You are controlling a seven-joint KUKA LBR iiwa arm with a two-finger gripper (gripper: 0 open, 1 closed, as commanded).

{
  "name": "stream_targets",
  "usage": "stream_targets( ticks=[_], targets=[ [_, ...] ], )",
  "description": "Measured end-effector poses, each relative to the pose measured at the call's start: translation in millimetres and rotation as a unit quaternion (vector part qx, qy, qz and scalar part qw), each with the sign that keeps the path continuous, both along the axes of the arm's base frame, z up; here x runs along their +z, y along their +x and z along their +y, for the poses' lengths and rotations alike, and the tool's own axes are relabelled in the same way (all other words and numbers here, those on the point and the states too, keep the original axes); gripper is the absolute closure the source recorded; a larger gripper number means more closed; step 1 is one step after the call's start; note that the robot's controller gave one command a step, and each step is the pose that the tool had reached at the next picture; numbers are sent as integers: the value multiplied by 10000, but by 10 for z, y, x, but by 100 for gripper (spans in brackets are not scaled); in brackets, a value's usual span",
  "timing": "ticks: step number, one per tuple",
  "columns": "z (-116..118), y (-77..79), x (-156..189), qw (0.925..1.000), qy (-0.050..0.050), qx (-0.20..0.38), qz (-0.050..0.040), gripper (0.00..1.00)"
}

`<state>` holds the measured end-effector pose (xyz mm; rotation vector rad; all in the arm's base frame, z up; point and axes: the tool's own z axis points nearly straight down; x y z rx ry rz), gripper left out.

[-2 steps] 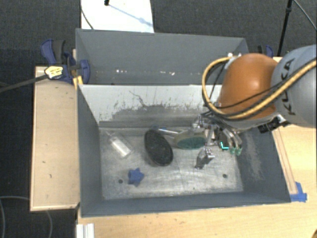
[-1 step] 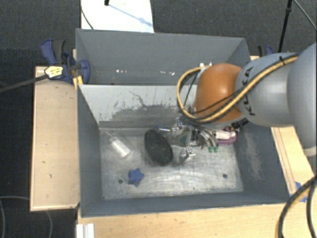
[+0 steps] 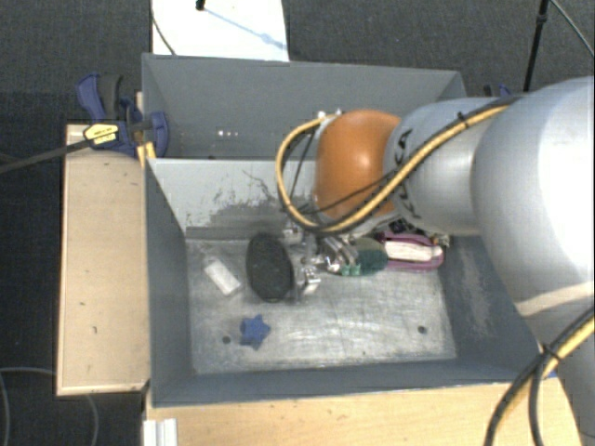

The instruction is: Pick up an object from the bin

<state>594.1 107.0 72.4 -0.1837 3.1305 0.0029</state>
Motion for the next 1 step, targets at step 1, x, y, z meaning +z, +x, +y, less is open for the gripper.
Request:
stream_targets(
  ticks=[1],
  targets=[
    [617,-66,27,9848,-1,1737,-10,0]
  ],
)
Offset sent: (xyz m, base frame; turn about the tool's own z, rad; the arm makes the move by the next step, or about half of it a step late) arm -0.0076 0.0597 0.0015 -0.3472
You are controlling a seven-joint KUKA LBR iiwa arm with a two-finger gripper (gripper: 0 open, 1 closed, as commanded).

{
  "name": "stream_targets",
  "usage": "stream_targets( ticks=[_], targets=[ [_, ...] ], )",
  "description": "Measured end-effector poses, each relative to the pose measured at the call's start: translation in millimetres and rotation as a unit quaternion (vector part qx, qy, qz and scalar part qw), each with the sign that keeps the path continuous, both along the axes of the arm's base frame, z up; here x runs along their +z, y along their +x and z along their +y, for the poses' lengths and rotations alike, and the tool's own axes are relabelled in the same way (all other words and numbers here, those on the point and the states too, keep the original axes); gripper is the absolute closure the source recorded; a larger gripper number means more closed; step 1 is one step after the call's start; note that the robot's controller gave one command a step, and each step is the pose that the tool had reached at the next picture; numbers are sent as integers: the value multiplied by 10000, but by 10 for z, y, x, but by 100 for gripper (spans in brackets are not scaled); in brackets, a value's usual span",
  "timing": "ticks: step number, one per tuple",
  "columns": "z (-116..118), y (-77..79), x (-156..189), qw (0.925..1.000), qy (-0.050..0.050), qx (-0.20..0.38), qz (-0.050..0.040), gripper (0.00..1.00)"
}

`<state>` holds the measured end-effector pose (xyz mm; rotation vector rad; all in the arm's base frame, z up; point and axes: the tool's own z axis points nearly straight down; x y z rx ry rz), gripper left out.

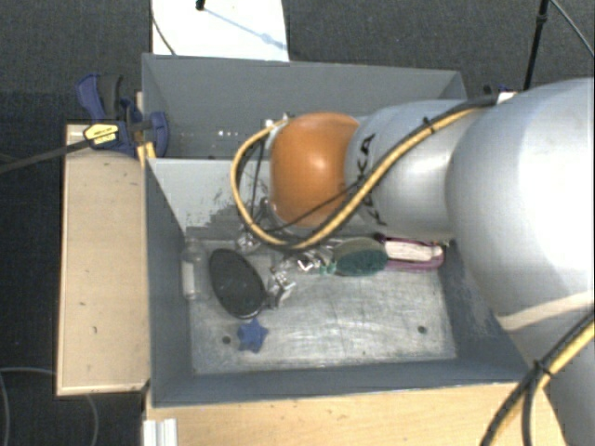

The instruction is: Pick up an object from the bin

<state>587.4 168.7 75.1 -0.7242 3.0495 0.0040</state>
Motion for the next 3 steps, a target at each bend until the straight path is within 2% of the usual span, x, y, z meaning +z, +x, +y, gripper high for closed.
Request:
stream_targets(
  ticks=[1,2,3],
  targets=[
    [476,-457,-45,9998,-2,-220,33,0],
    [202,-549,523,9920,-1,-1259,4,0],
    [826,-834,228,9988,-31,493,-41,0]
  ],
)
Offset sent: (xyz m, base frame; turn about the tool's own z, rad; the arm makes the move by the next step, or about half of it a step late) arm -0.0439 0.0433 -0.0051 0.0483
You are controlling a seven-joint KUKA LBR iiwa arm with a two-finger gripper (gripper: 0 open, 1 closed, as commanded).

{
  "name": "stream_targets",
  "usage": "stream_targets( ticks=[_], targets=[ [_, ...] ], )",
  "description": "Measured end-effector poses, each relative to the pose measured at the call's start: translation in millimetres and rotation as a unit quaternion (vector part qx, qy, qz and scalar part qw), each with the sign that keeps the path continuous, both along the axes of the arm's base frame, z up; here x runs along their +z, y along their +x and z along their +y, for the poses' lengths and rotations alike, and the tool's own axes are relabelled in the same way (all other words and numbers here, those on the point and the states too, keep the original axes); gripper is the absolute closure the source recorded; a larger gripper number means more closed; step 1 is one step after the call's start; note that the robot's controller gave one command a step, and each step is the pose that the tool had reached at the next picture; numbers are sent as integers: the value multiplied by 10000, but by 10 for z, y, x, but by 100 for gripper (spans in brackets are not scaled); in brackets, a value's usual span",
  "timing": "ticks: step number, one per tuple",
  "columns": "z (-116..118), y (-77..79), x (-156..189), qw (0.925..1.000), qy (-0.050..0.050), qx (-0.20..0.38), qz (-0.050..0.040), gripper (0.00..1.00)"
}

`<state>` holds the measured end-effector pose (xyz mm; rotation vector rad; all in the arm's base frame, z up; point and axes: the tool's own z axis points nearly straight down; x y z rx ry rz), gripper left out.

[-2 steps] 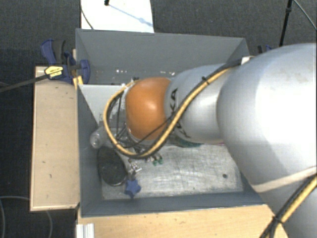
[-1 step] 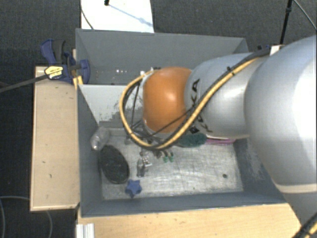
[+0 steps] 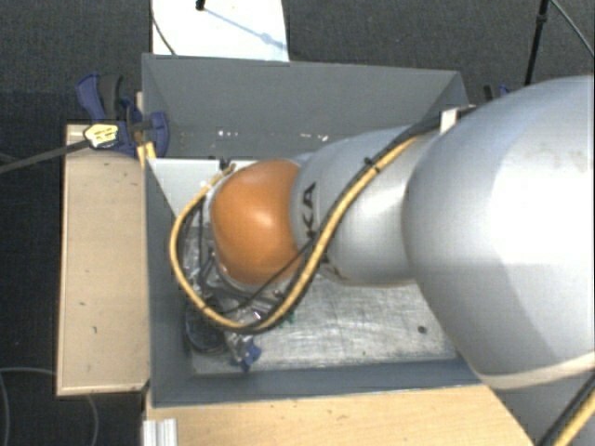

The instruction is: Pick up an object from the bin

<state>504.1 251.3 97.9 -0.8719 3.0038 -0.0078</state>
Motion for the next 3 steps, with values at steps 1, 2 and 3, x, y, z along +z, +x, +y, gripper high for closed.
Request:
stream_targets(
  ticks=[1,2,3],
  targets=[
    [-4,-5,6,10000,2,-21,14,100],
    [1,262,-37,9852,-13,1715,-50,100],
    [-279,713,1570,9411,-18,3381,12,100]
  ],
)
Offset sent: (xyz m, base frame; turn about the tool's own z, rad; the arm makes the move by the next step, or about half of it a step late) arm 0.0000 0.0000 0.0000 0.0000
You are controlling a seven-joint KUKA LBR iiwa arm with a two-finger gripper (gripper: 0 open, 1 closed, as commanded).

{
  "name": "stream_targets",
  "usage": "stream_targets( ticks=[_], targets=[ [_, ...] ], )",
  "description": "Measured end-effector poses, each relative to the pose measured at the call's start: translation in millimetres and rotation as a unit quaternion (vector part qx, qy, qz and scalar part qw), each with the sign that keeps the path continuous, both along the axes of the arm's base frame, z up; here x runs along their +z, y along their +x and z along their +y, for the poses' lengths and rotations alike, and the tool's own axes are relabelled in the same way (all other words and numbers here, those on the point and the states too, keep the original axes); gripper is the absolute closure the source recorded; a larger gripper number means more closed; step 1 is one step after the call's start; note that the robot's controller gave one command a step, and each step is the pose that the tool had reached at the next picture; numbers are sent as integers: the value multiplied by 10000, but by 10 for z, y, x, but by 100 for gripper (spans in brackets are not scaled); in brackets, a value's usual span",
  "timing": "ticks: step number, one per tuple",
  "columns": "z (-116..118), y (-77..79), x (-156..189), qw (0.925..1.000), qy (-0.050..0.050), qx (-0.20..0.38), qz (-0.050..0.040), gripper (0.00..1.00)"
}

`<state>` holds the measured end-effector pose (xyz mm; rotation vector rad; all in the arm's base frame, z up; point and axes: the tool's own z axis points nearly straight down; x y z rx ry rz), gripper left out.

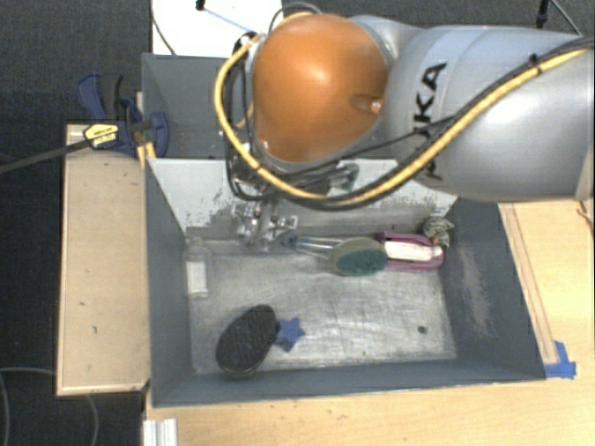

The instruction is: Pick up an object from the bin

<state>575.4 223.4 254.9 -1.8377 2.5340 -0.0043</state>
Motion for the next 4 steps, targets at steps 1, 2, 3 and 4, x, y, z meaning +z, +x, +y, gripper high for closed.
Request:
stream_targets(
  ticks=[1,2,3,4],
  targets=[
    [205,-609,-969,9877,-23,1562,67,100],
    [202,-593,-951,9881,-19,1535,50,0],
    [82,-896,-1643,9589,-20,2836,29,0],
    [-277,-381,-1101,9796,-25,2007,12,0]
  ],
)
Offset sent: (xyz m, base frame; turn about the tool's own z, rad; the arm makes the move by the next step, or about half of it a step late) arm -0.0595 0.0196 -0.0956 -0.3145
